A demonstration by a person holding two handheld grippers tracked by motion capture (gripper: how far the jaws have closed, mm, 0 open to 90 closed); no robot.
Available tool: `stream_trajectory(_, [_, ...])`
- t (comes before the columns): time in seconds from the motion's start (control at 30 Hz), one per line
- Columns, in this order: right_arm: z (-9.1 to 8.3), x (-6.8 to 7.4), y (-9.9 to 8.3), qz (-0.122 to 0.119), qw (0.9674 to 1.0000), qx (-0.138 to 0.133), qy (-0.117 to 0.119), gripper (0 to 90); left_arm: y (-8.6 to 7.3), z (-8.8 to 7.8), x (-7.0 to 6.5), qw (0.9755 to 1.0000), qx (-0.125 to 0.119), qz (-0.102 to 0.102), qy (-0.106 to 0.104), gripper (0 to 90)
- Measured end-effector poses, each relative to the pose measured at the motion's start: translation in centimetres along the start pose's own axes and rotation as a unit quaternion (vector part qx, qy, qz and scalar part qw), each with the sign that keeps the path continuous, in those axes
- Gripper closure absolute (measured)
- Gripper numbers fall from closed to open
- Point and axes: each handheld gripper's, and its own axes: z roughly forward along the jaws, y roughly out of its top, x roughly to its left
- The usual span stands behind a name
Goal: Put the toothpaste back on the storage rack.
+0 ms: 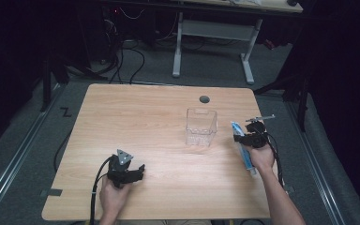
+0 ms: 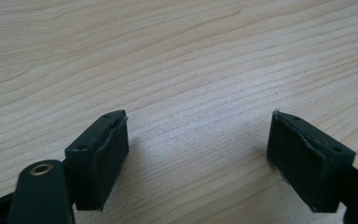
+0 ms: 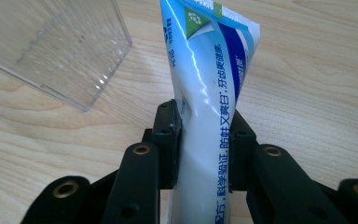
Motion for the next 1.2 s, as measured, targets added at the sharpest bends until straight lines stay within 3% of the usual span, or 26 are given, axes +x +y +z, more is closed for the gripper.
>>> stream_trajectory(0.4, [-2.8, 0.4, -0.3, -0.005, 0.9995, -0.028, 0.015, 71.7, 0.0, 0.0, 0.0, 1.0000, 0.001, 0.000, -0.001, 21.1])
stream_trajectory(0.9, [-4.8, 0.9, -0.5, -0.013, 0.9973, -0.065, 0.032, 71.4, 0.0, 0.0, 0.0, 1.0000, 0.000, 0.000, -0.001, 21.0])
stream_trajectory(1.2, [-5.9, 1.5, -0.8, -0.027, 0.9960, -0.081, 0.027, 71.3, 0.0, -0.1, 0.0, 1.0000, 0.001, 0.001, -0.001, 21.0])
